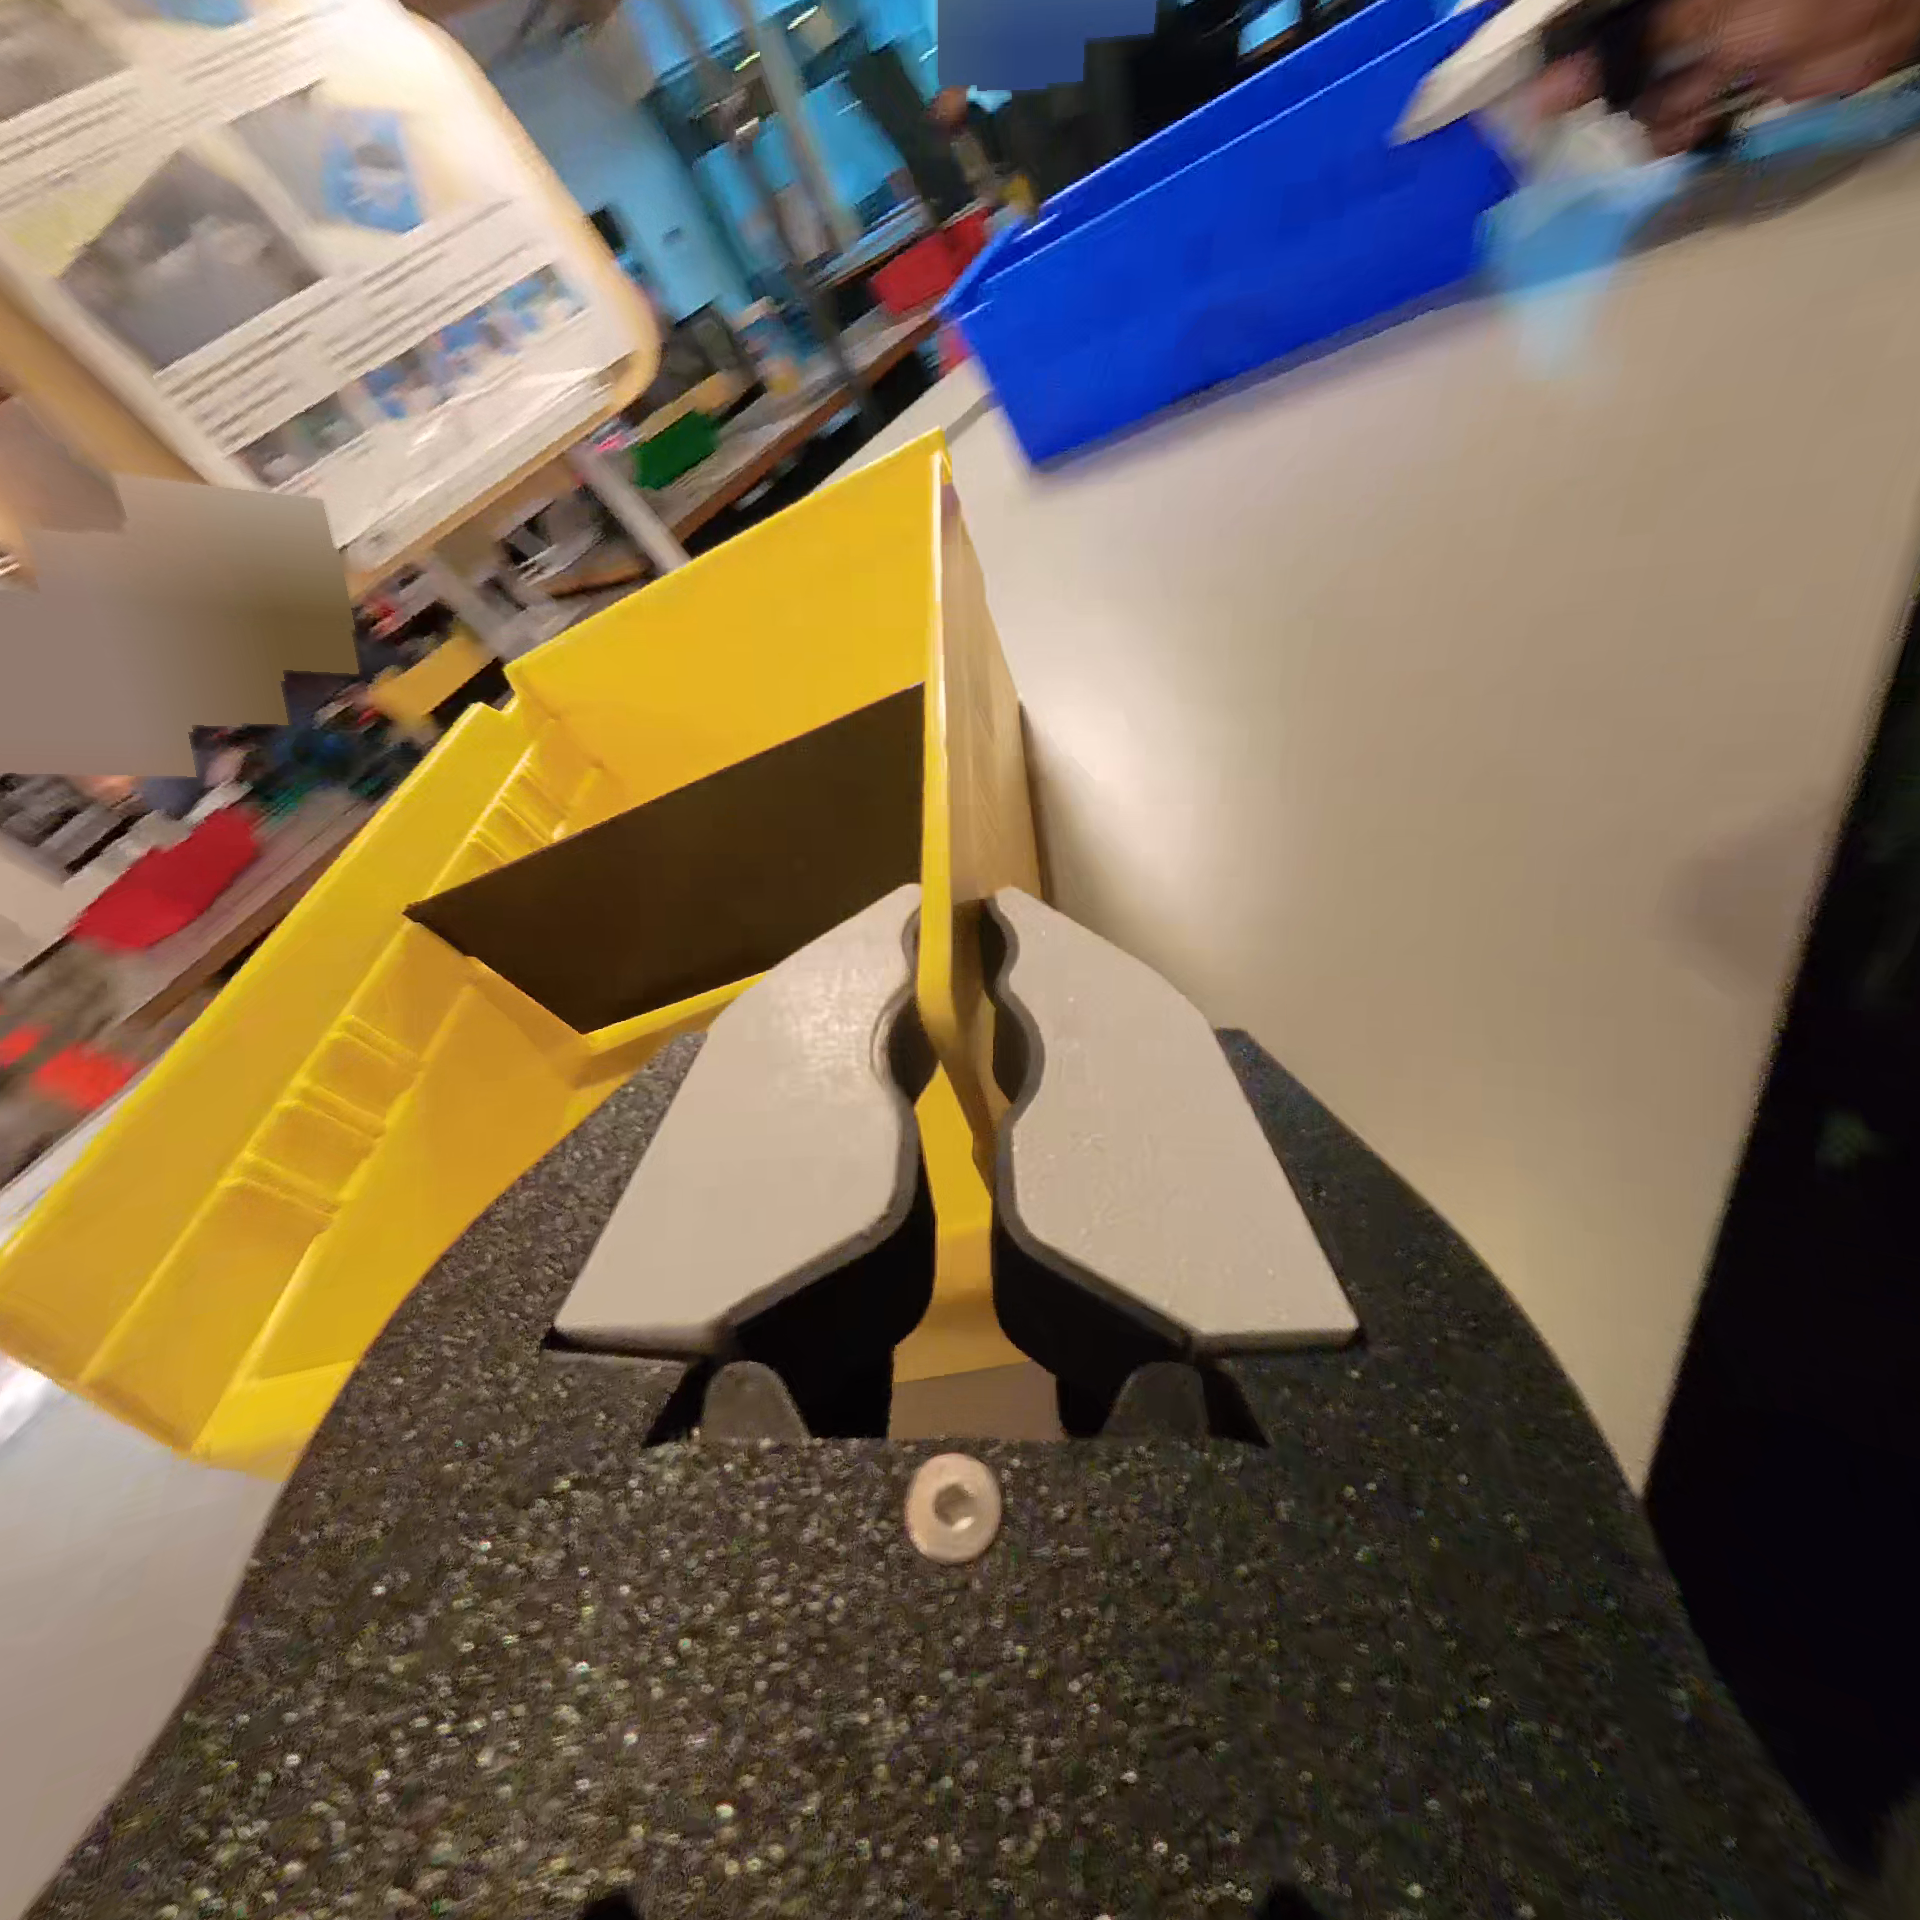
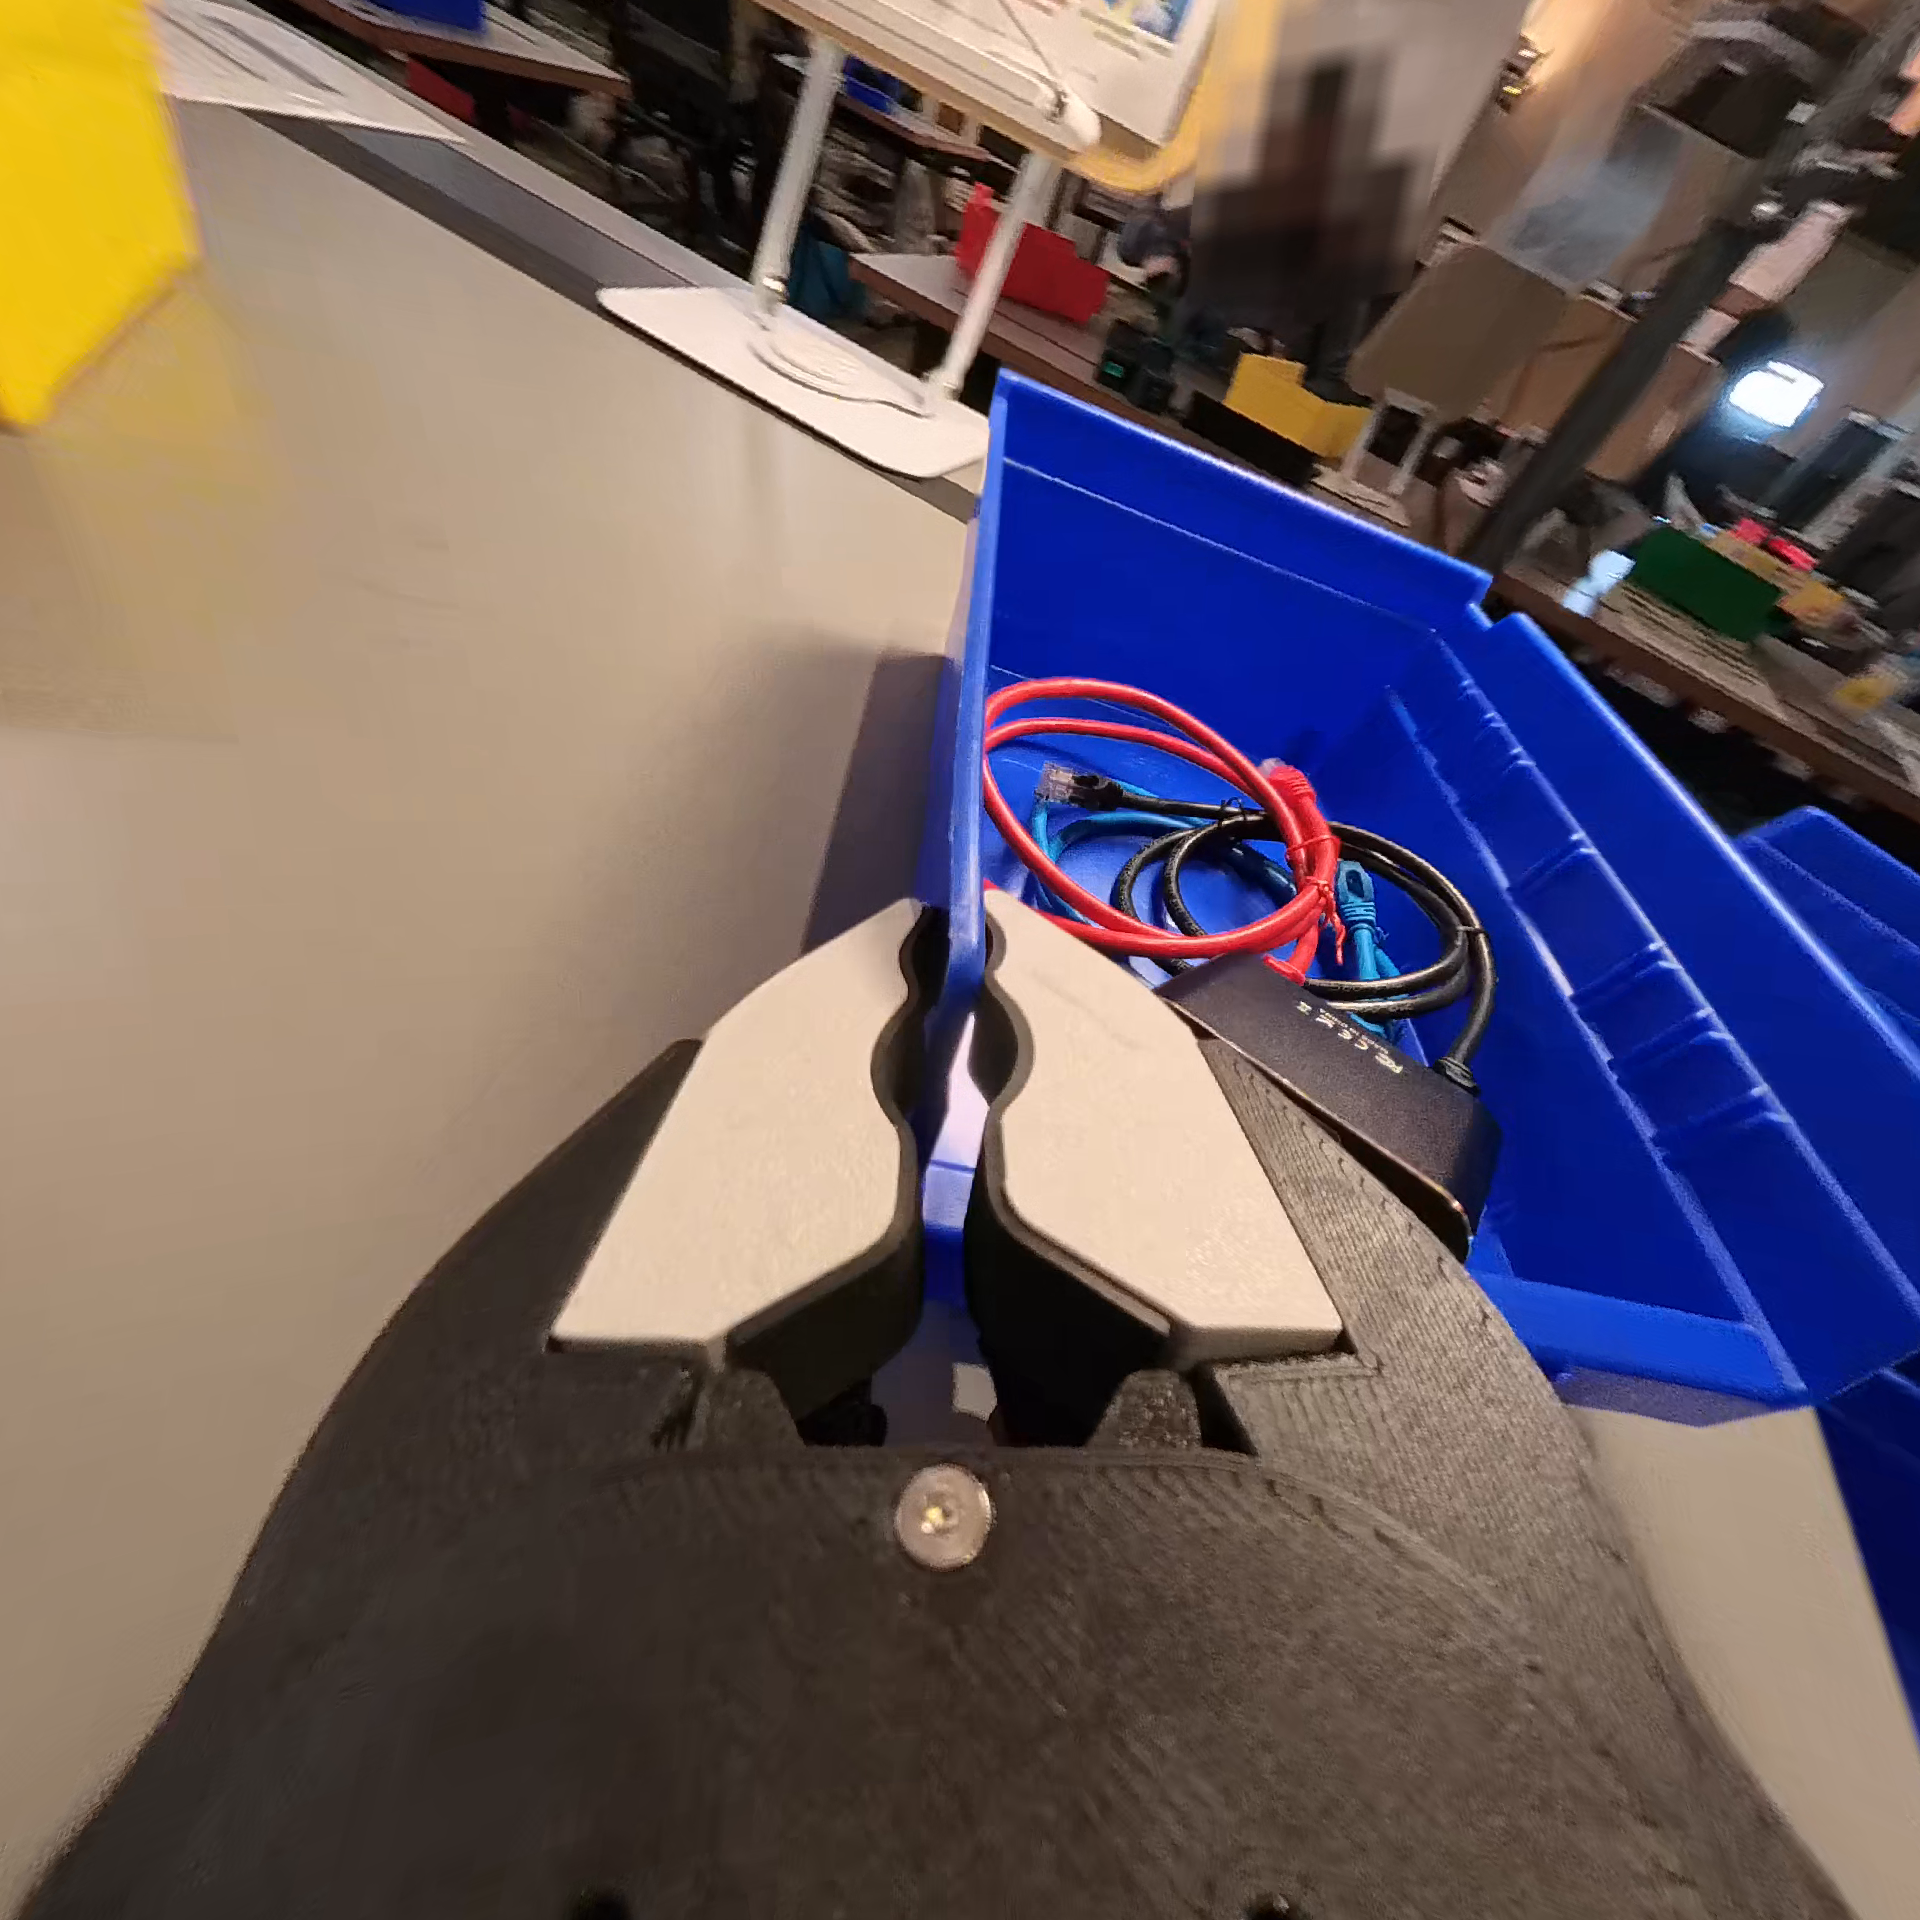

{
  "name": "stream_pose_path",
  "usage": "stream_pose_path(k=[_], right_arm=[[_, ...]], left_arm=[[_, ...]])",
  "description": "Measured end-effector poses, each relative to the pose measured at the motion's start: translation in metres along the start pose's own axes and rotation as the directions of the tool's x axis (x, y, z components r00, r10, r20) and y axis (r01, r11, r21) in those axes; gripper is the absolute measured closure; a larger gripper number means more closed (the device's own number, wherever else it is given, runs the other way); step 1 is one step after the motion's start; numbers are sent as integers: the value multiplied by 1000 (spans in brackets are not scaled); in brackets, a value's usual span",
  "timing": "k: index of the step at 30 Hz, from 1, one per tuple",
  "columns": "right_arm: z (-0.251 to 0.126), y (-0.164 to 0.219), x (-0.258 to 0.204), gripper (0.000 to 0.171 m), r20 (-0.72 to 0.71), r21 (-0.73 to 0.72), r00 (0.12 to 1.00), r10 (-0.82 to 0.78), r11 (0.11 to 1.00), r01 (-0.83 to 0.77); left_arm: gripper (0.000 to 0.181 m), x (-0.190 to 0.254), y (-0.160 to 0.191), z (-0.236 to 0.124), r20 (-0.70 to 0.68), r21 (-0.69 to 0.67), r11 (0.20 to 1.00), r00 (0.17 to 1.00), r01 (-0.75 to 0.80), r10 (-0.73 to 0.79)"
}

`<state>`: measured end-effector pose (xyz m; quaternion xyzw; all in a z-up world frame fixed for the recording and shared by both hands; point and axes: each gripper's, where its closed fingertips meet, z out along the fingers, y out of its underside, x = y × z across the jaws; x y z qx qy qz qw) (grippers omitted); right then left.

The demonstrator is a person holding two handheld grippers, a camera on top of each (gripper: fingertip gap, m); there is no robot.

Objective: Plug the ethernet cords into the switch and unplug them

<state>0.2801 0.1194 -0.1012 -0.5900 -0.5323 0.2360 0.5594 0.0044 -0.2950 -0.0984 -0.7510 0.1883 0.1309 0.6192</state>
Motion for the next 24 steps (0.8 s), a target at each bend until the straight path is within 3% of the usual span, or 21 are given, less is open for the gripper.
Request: stream_pose_path(k=[6, 11, 17, 24], right_arm=[[15, -18, -39, 167, 231, 63, 972, -36, 998, 22], [35, -32, -66, 167, 424, 128, 900, -96, 991, 46], [66, -54, -103, 167, 614, 189, 775, -153, 981, 44], [106, -83, -152, 167, 716, 260, 660, -227, 964, 51]], left_arm=[[175, 54, -26, 3, -390, 167, 986, 918, -4, 70], [175, 86, -40, -4, -598, 231, 973, 791, 19, 126], [176, 111, -54, 6, -653, 257, 966, 742, 24, 155], [176, 133, -66, 12, -677, 264, 964, 717, 26, 166]])
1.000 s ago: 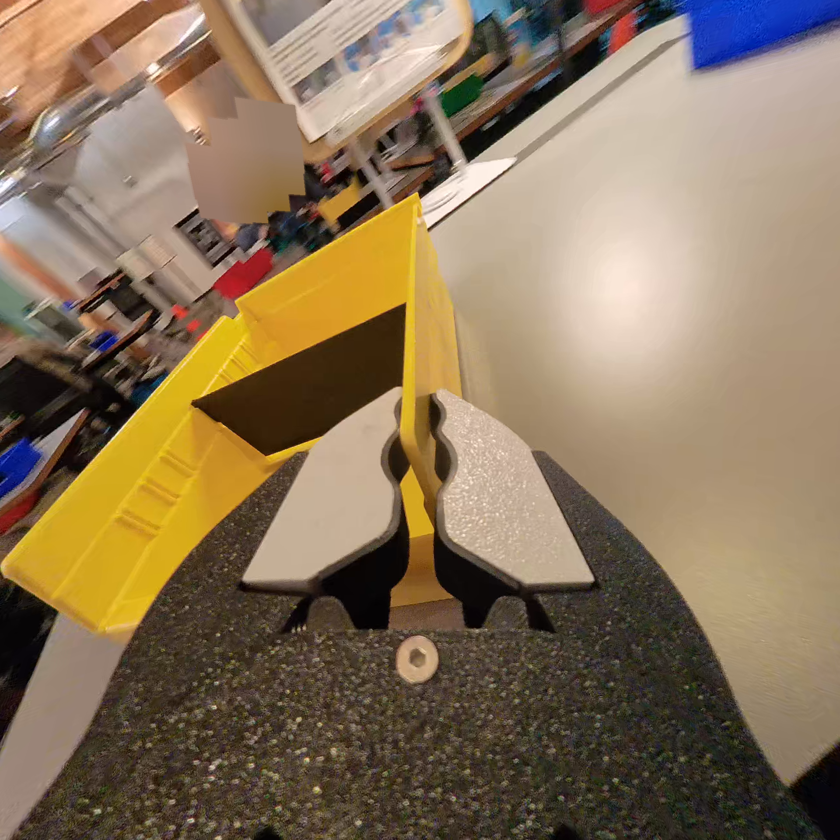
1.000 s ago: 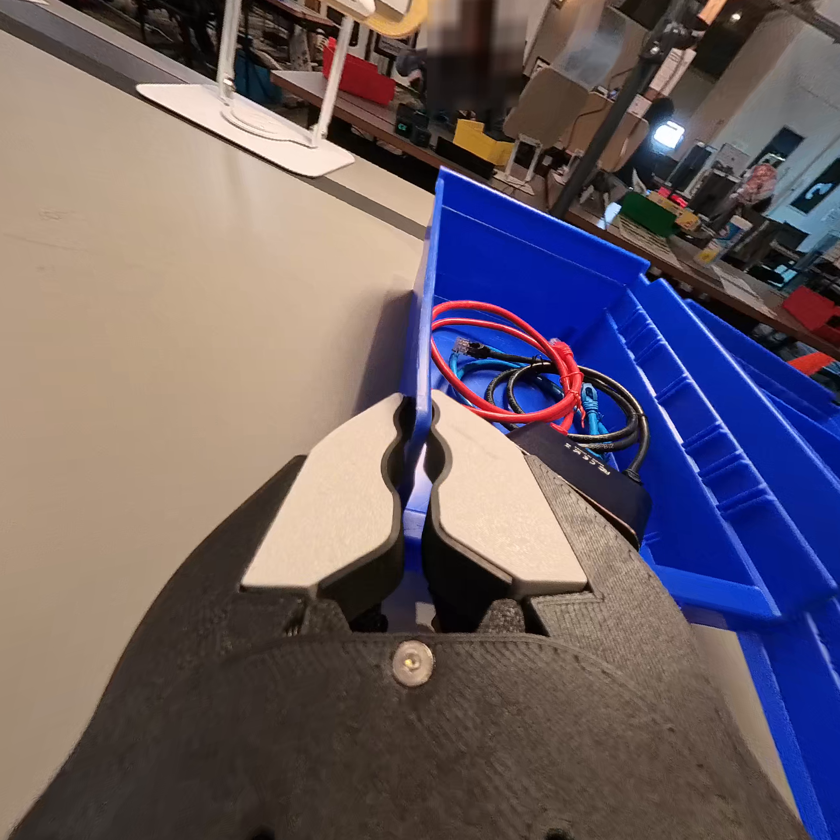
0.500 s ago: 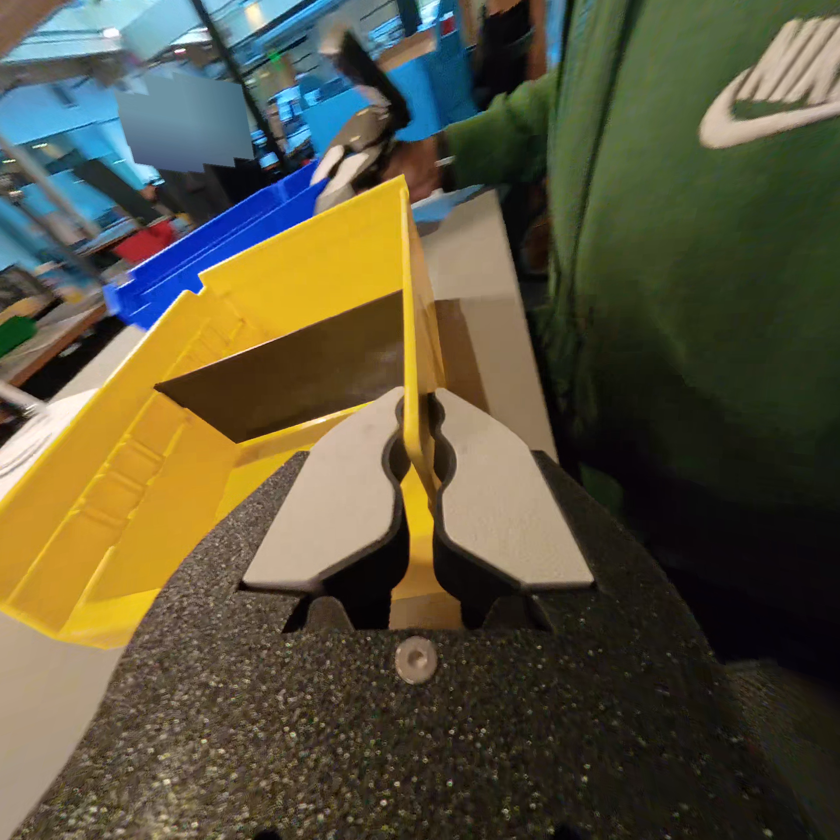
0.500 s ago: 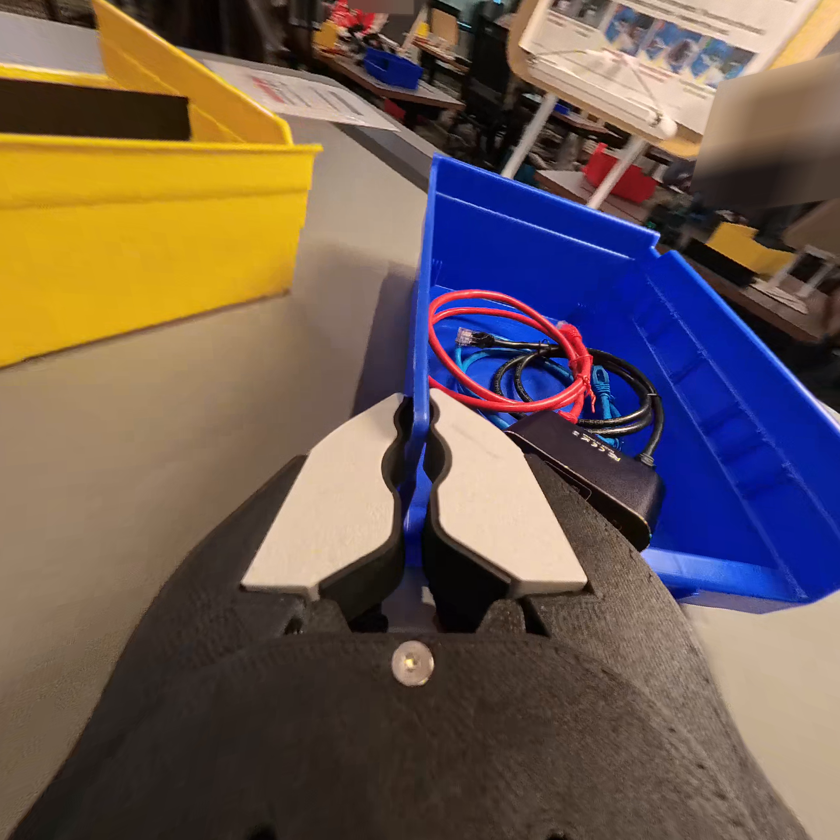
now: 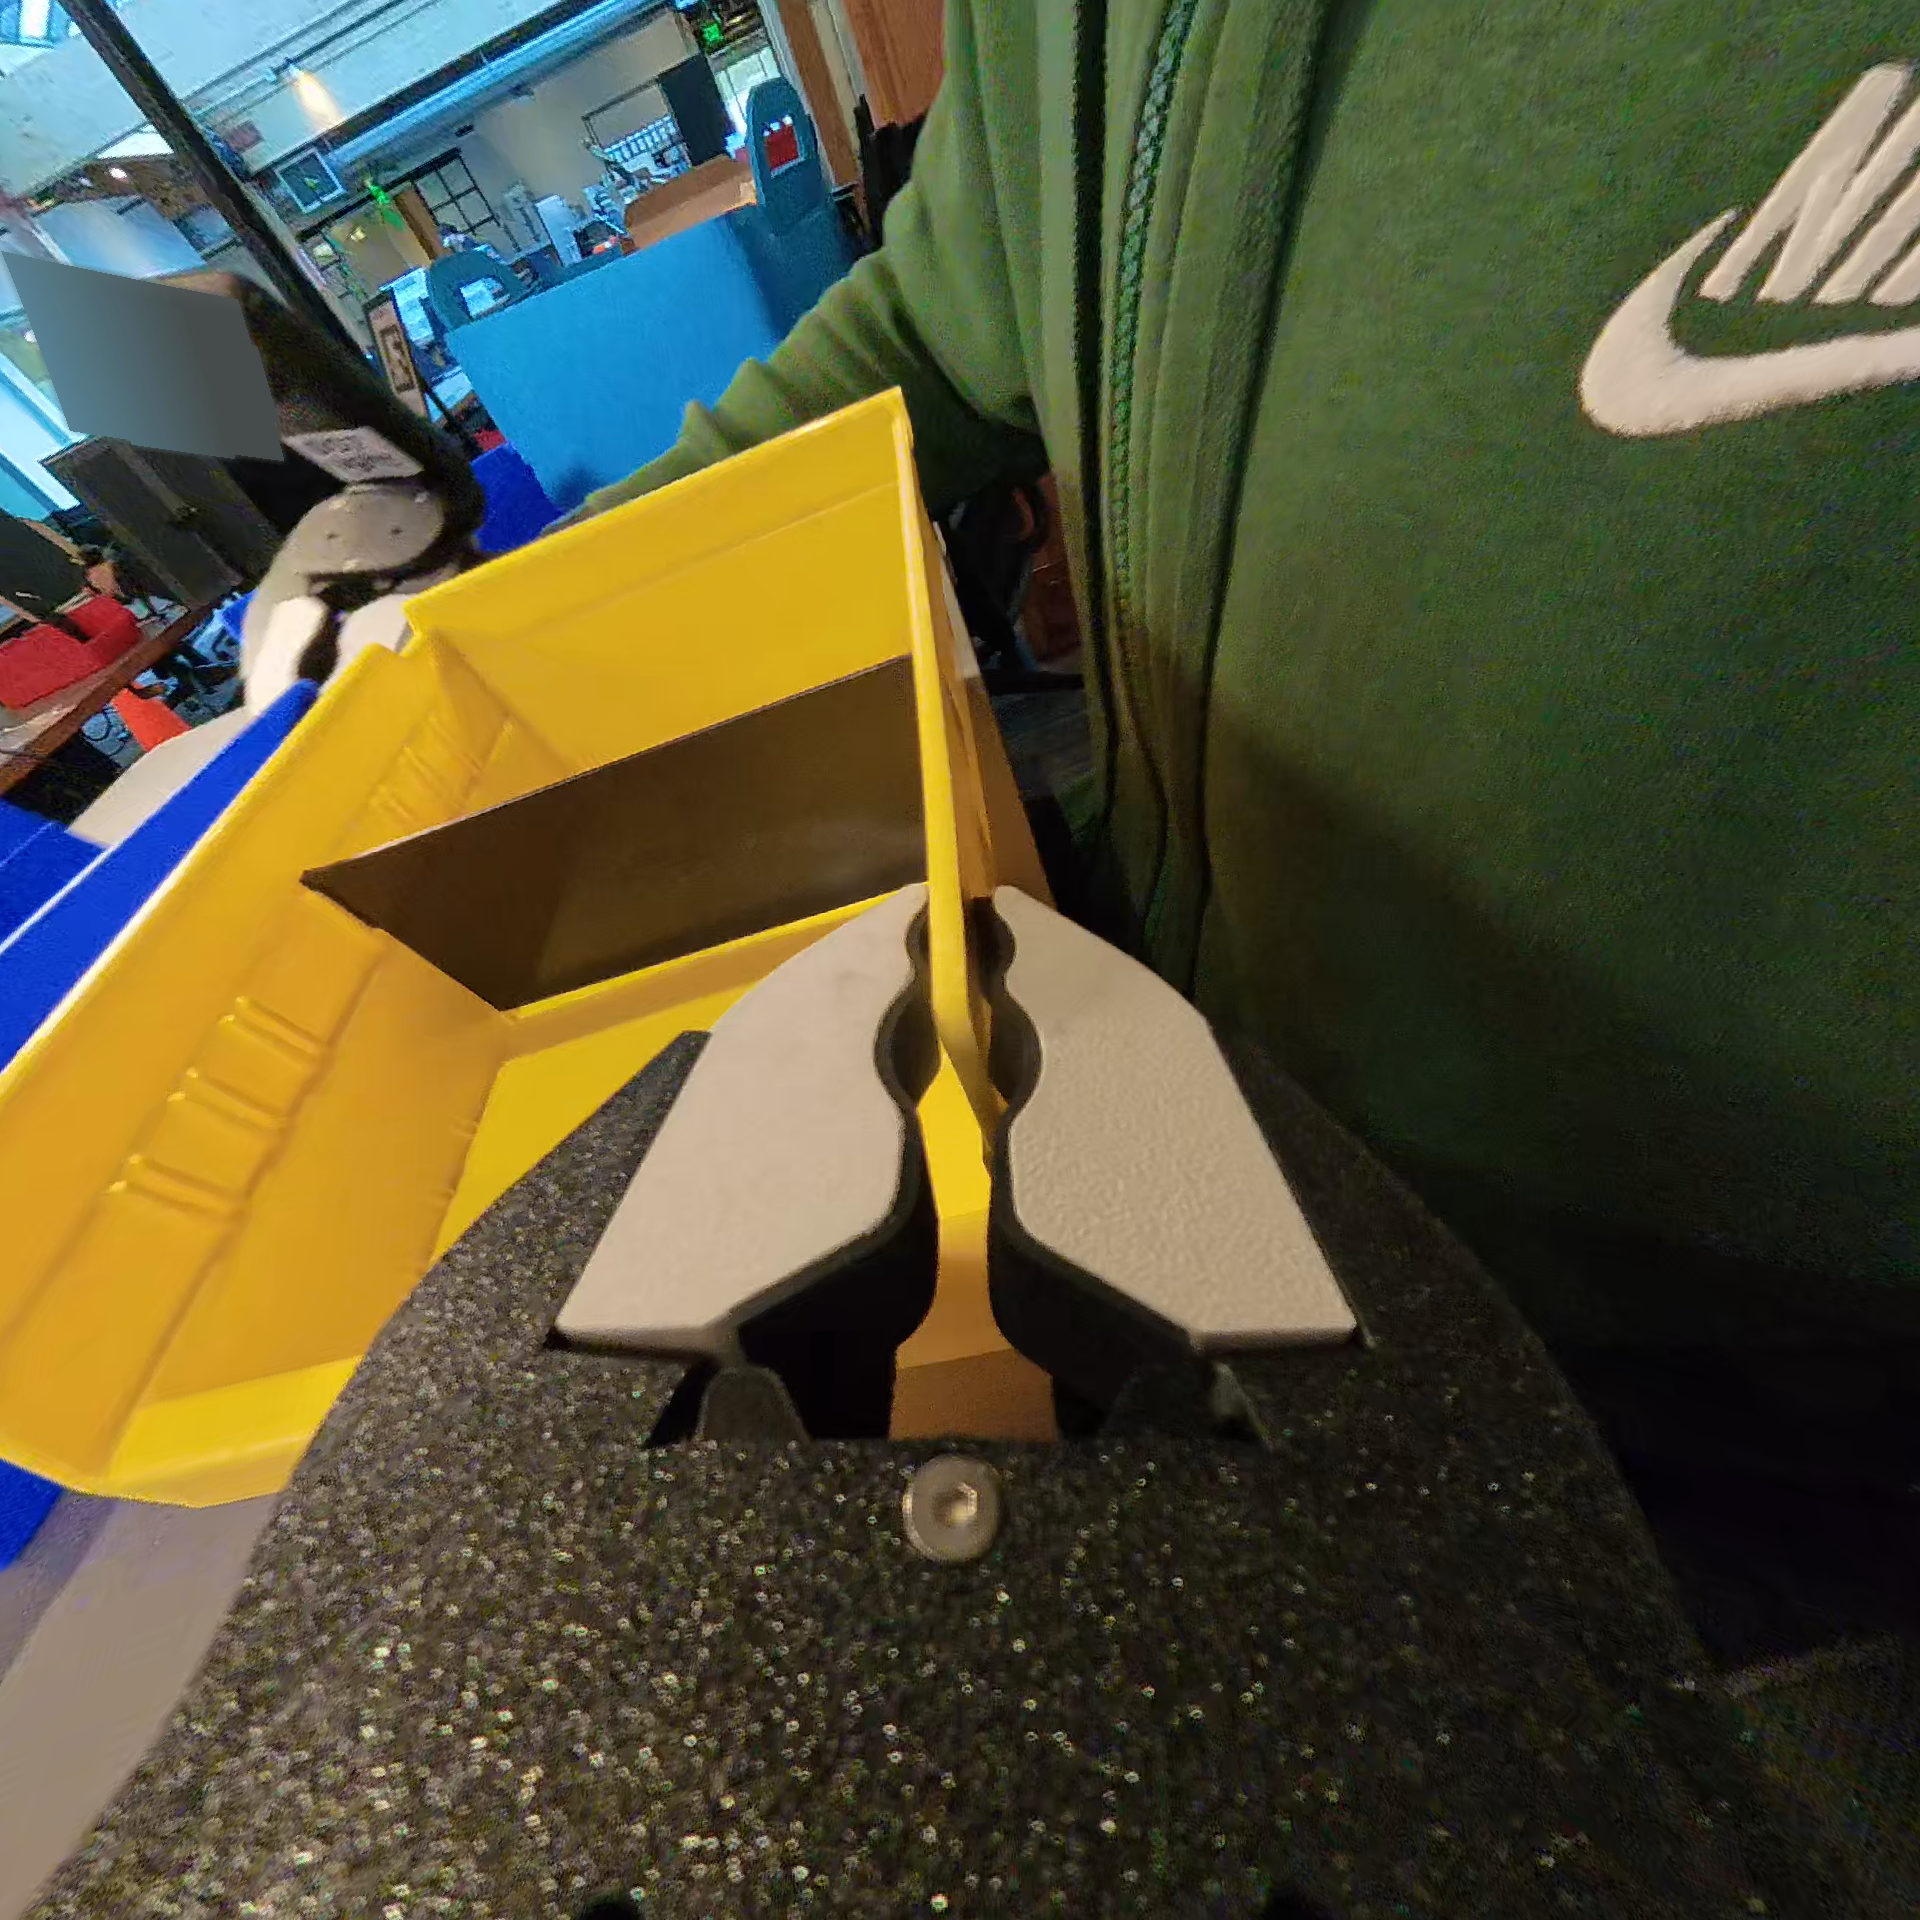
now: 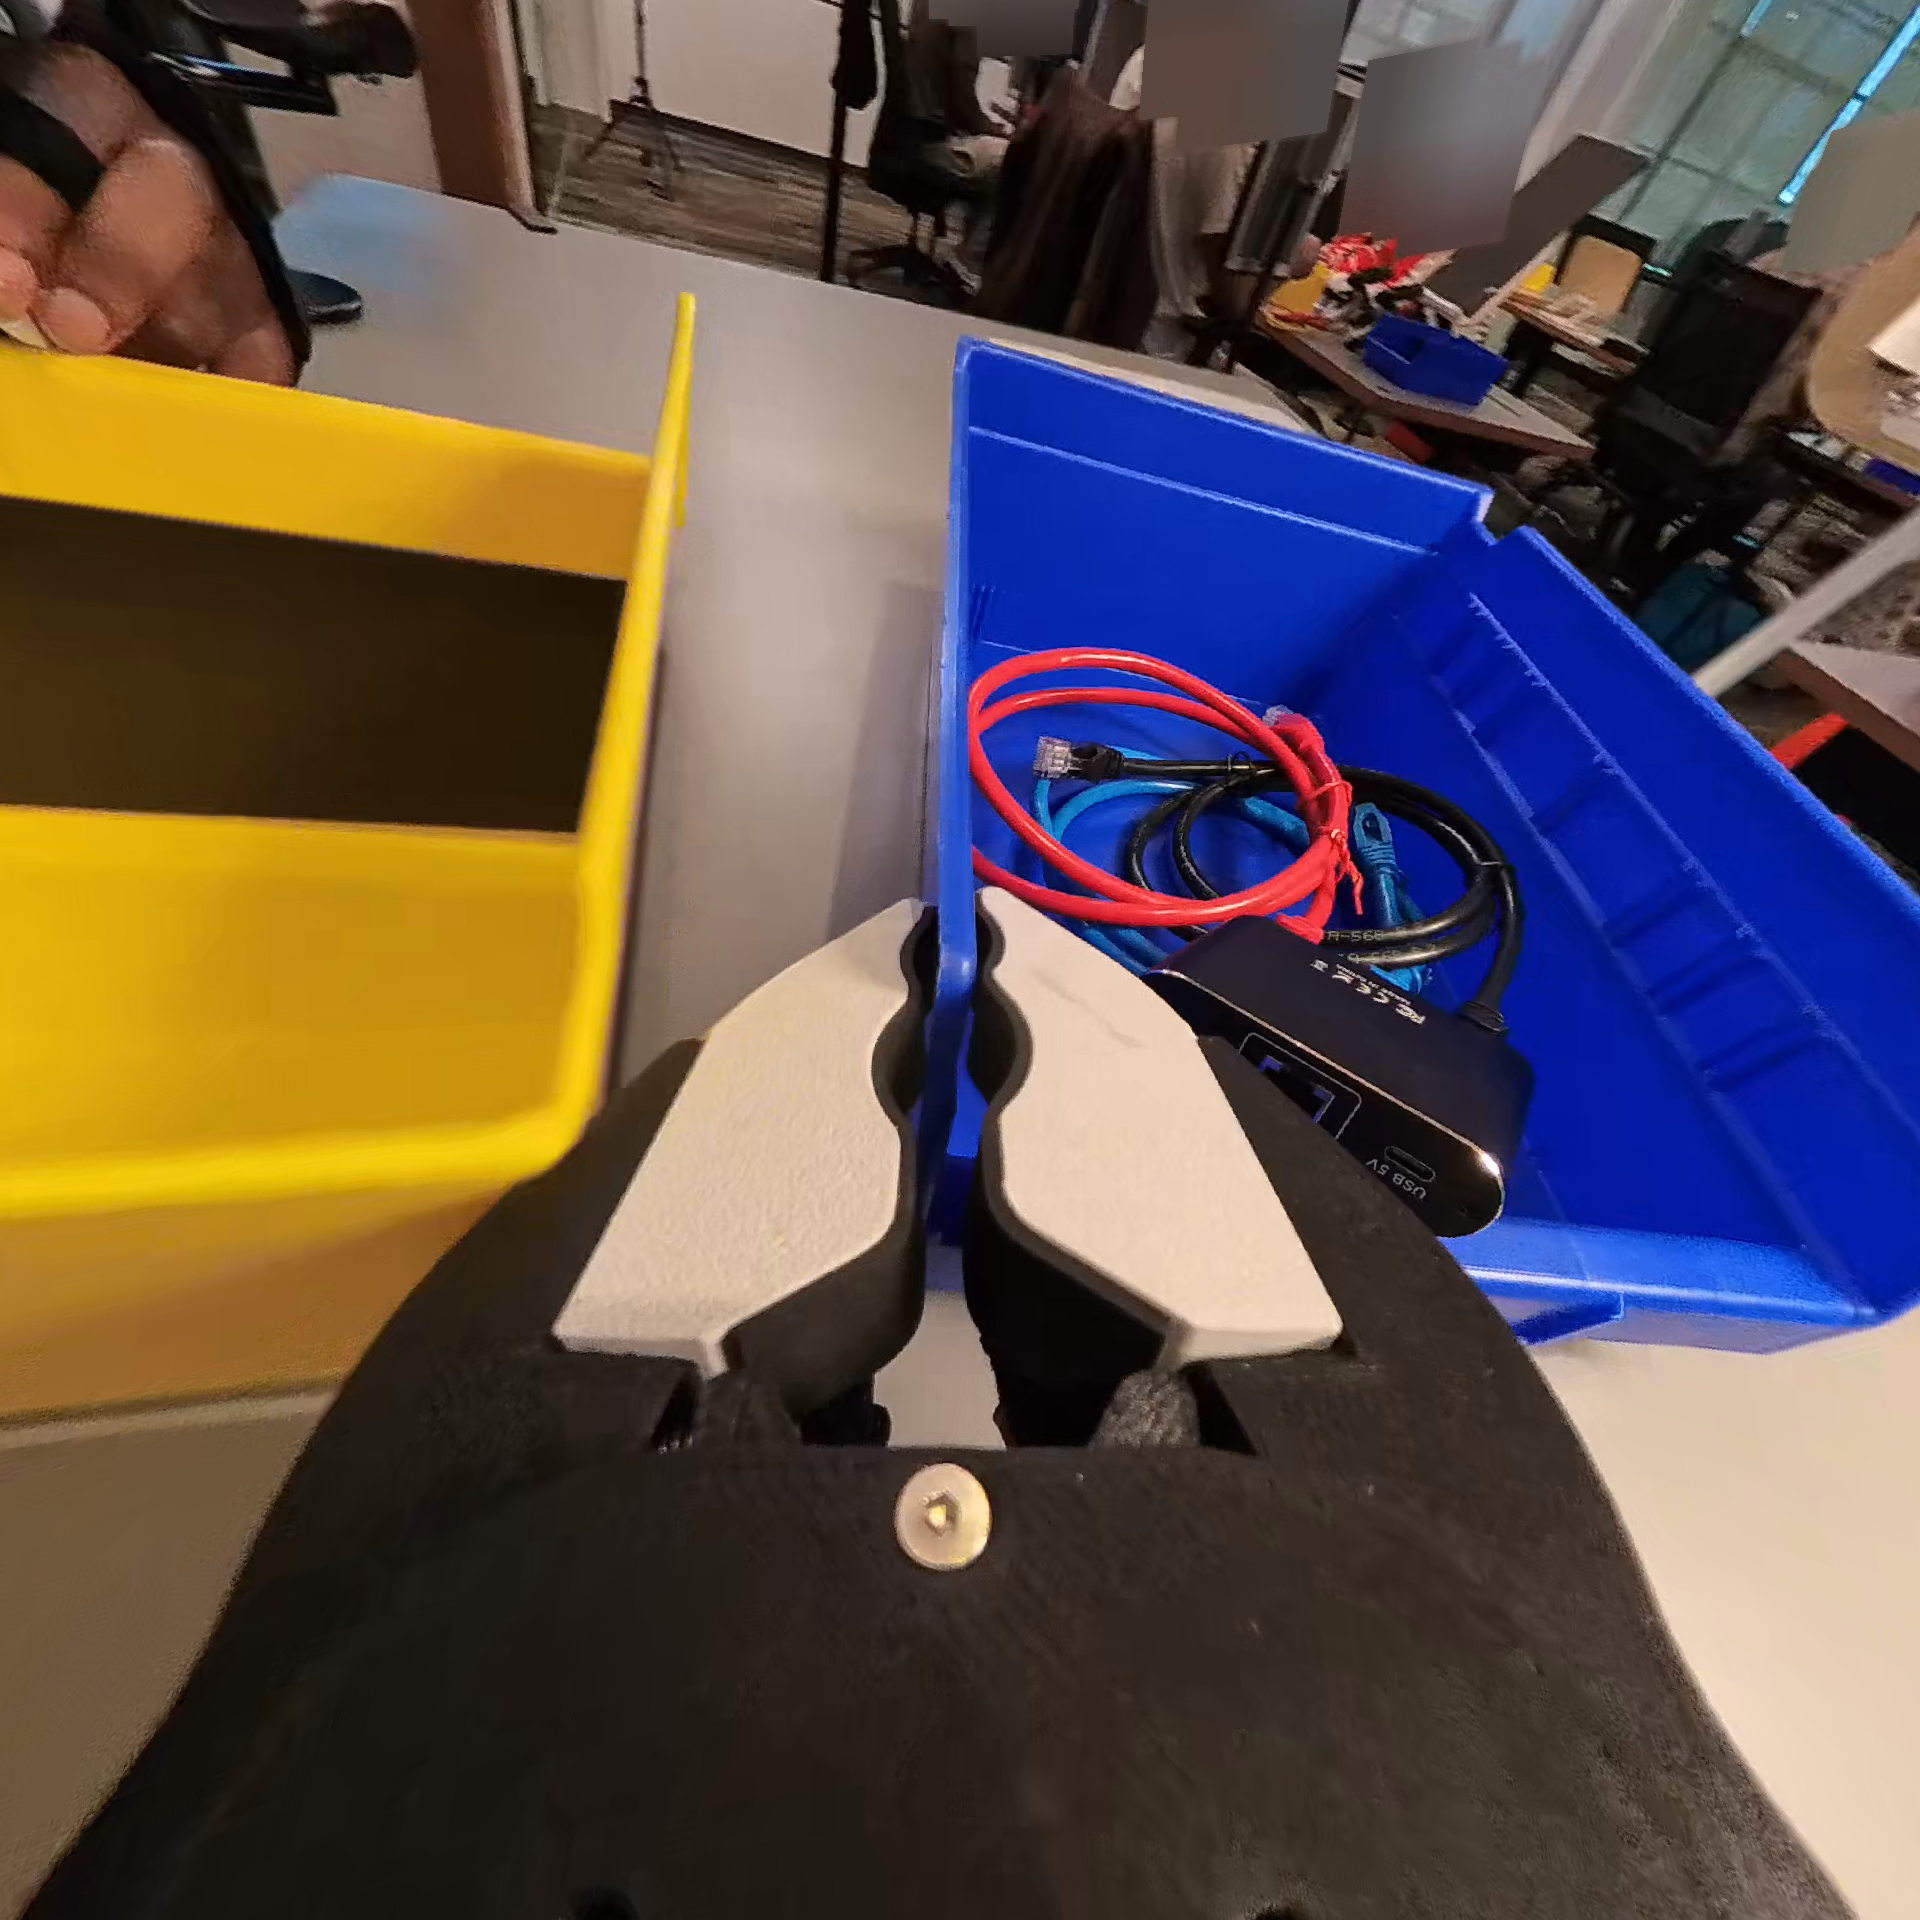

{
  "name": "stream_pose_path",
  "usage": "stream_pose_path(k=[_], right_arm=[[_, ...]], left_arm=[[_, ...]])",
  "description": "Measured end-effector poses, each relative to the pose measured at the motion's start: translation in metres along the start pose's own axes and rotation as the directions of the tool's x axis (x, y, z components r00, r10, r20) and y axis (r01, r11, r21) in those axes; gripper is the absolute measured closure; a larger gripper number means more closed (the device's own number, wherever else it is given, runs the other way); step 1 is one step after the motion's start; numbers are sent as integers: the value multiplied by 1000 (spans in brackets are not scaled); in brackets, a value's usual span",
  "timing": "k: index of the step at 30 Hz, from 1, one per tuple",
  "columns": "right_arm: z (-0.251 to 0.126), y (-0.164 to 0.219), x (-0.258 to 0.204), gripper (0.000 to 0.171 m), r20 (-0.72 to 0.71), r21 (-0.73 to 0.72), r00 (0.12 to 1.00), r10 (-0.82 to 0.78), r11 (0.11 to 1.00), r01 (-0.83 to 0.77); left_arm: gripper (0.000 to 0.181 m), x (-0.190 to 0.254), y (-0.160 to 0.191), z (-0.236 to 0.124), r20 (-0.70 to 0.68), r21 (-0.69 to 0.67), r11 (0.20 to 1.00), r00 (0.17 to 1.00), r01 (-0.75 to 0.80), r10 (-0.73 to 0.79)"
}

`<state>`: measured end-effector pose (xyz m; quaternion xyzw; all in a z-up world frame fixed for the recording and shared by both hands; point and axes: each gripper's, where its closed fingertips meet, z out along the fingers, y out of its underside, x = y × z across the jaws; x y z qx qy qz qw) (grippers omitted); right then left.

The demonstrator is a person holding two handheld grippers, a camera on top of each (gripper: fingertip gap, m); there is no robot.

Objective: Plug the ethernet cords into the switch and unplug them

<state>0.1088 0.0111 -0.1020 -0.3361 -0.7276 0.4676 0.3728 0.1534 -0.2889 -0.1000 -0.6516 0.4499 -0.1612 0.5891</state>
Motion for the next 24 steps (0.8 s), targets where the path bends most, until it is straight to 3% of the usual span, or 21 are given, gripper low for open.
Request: stream_pose_path(k=[10, 14, 17, 21, 24], right_arm=[[28, -11, -4, 167, 129, 50, 990, -52, 998, 46], [14, -30, 9, 144, 77, 158, 997, -10, 987, -3], [3, -32, 19, 134, 19, 129, 999, -40, 991, 37], [-17, -44, 33, 133, -74, 138, 997, -32, 990, 42], [-32, -47, 46, 133, -156, 106, 988, -8, 994, 25]], left_arm=[[175, 1, -4, 10, 8, -1, 1000, 1000, 9, -9], [169, 4, -15, 4, 8, 93, 995, 999, 46, -47], [153, -2, -39, -18, 13, 228, 969, 995, 96, -102], [128, -29, -73, -59, 145, 375, 926, 983, 48, -110], [117, -73, -81, -84, 343, 400, 916, 929, -11, -139]])
